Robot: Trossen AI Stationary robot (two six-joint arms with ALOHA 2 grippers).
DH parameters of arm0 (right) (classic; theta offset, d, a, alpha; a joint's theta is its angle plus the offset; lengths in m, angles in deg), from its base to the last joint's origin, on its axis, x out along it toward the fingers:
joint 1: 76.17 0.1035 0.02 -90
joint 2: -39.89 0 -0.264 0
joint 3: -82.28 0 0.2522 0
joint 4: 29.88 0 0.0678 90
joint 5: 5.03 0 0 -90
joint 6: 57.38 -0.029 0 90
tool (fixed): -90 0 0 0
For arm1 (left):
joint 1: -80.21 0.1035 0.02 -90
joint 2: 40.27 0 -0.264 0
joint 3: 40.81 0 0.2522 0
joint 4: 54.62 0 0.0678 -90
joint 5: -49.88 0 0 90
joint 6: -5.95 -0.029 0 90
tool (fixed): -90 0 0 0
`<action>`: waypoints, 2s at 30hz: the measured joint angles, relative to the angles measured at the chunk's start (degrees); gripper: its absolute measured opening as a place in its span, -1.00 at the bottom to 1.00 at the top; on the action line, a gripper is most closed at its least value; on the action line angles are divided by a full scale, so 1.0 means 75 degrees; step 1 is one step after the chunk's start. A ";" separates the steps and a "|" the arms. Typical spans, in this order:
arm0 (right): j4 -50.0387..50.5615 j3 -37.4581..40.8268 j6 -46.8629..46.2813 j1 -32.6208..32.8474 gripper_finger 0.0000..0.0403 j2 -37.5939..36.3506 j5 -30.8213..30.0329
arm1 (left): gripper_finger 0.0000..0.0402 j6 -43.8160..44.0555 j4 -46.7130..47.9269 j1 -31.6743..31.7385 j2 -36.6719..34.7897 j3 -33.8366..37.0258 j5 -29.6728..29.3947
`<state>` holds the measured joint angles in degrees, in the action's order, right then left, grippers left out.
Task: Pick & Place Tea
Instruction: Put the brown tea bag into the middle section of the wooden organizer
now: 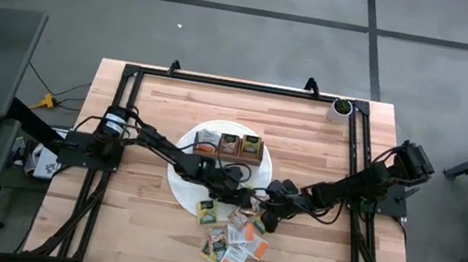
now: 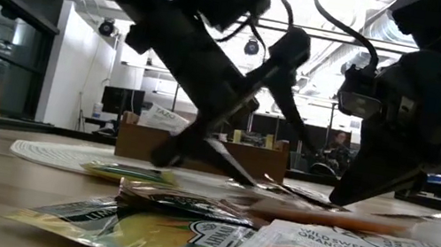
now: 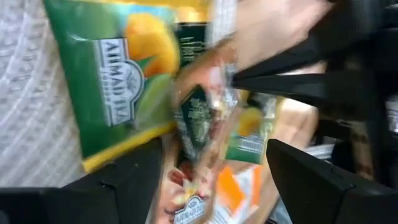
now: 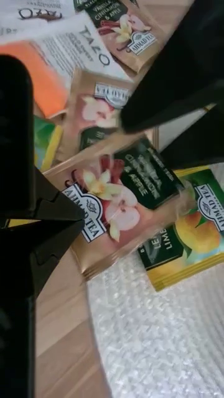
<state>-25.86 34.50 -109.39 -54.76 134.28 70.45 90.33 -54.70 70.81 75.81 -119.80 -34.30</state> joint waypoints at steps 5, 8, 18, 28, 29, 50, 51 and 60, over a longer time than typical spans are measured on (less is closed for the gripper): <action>-0.0043 0.0000 0.0000 -0.0003 -1.00 0.0000 0.0000 | 0.43 -0.0066 0.0316 -0.0001 0.0081 -0.0493 -0.0001; -0.0054 0.0000 -0.0003 -0.0002 -1.00 0.0000 0.0000 | 0.43 -0.0208 0.0536 0.0005 0.0078 -0.0680 -0.0088; -0.0071 0.0000 -0.0058 -0.0003 -1.00 0.0000 0.0006 | 0.43 -0.0273 0.0801 0.0008 0.0078 -0.0770 -0.0093; -0.0084 -0.0003 -0.0060 0.0000 -1.00 0.0000 0.0096 | 0.11 -0.0417 0.0926 0.0126 0.0078 -0.0770 0.0118; -0.0084 -0.0003 -0.0060 0.0000 -1.00 0.0000 0.0096 | 0.07 -0.0417 0.0930 0.0156 0.0078 -0.0770 0.0125; -0.0072 -0.0012 -0.0039 0.0000 -1.00 -0.0003 0.0146 | -0.14 -0.0877 0.1063 0.0595 0.0075 -0.0770 0.0886; -0.0069 -0.0012 -0.0035 0.0000 -1.00 -0.0003 0.0147 | -0.14 -0.0880 0.1062 0.0620 0.0075 -0.0770 0.0927; -0.0057 -0.0012 -0.0006 0.0003 -1.00 -0.0003 0.0163 | -0.20 -0.0880 0.1066 0.0652 0.0075 -0.0770 0.1172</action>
<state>-26.29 34.41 -109.44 -54.74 134.26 71.67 83.73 -46.71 75.70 76.37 -125.57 -25.51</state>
